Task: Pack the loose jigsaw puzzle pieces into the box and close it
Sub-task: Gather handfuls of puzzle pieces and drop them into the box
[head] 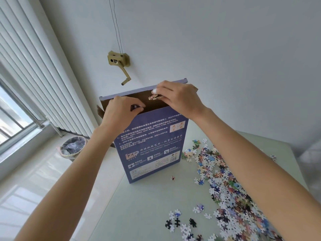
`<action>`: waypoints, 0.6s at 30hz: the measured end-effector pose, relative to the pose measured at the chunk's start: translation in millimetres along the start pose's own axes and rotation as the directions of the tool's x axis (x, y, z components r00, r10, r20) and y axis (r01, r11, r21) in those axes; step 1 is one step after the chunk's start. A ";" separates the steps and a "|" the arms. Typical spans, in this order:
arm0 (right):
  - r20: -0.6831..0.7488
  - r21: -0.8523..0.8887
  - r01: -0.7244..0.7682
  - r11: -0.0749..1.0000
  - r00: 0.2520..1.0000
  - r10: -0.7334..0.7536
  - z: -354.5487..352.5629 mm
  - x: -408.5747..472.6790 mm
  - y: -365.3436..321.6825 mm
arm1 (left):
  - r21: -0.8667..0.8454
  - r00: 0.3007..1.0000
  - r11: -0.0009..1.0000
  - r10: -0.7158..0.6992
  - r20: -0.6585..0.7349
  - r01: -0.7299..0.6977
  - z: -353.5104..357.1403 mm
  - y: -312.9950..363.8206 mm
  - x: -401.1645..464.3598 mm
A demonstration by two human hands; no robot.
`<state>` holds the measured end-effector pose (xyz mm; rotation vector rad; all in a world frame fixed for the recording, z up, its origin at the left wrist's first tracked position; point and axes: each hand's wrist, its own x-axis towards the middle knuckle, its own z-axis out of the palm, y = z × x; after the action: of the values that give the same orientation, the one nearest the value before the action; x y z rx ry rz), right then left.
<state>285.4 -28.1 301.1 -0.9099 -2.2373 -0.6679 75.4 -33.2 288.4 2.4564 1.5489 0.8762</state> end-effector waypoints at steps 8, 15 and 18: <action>0.163 0.130 -0.152 0.980 0.978 0.130 17.0 0.7 -4.8 | 0.057 0.998 0.996 0.069 -0.013 -0.068 1.9 -5.3 -11.4; 0.388 0.182 -0.411 0.893 0.865 0.319 14.1 5.9 -7.4 | 0.205 0.985 0.969 0.157 -0.077 -0.139 -1.2 -3.9 -26.0; 0.410 0.184 -0.490 0.852 0.826 0.386 13.7 5.6 -8.5 | 0.270 0.986 0.953 0.157 -0.057 -0.136 1.8 -7.7 -27.5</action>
<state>271.1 -22.2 294.0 -1.4288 -2.2193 0.0447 61.6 -52.6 272.7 2.7878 1.6214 0.8437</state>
